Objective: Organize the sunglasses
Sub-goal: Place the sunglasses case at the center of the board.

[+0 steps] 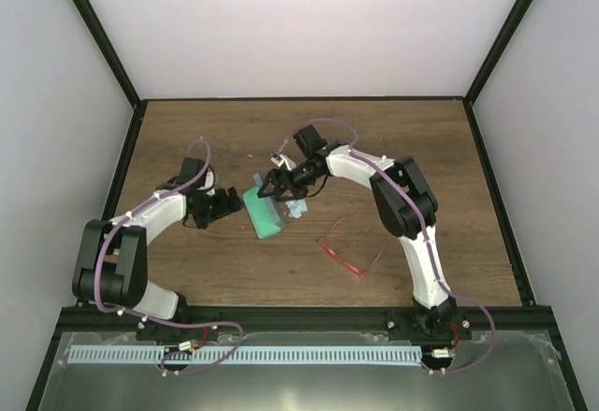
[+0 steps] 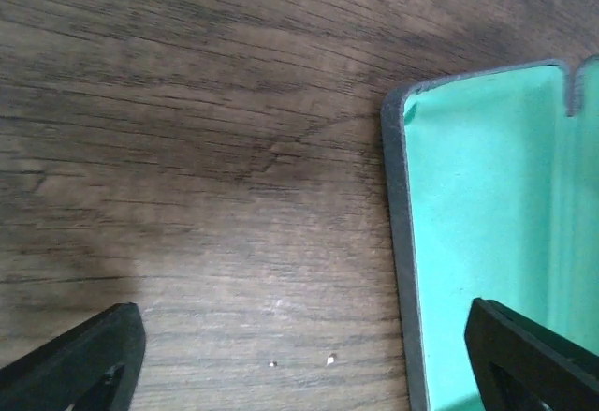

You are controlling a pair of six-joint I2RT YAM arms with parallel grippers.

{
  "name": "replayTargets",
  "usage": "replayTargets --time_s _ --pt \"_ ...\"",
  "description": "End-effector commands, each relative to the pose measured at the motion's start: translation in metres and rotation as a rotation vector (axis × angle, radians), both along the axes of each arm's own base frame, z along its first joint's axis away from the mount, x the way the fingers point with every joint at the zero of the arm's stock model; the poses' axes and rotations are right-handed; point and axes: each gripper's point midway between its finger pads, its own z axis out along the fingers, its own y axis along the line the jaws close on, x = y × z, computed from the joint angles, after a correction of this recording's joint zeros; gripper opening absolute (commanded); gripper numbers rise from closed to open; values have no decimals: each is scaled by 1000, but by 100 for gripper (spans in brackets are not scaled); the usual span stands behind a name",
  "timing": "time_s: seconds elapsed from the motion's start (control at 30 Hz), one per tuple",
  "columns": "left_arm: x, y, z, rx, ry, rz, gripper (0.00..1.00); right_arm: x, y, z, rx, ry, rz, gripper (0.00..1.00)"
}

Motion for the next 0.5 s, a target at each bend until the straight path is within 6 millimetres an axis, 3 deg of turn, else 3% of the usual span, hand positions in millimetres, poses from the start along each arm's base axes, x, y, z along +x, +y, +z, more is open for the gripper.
replayTargets --time_s 0.0,0.33,0.47 --pt "18 -10 4 -24 -37 -65 93 11 -3 15 -46 -115 -8 94" --pt "76 -14 24 68 -181 -174 84 10 -14 27 -87 -181 -38 94" --pt "91 -19 16 100 -180 -214 81 9 -15 36 -85 -198 -38 94"
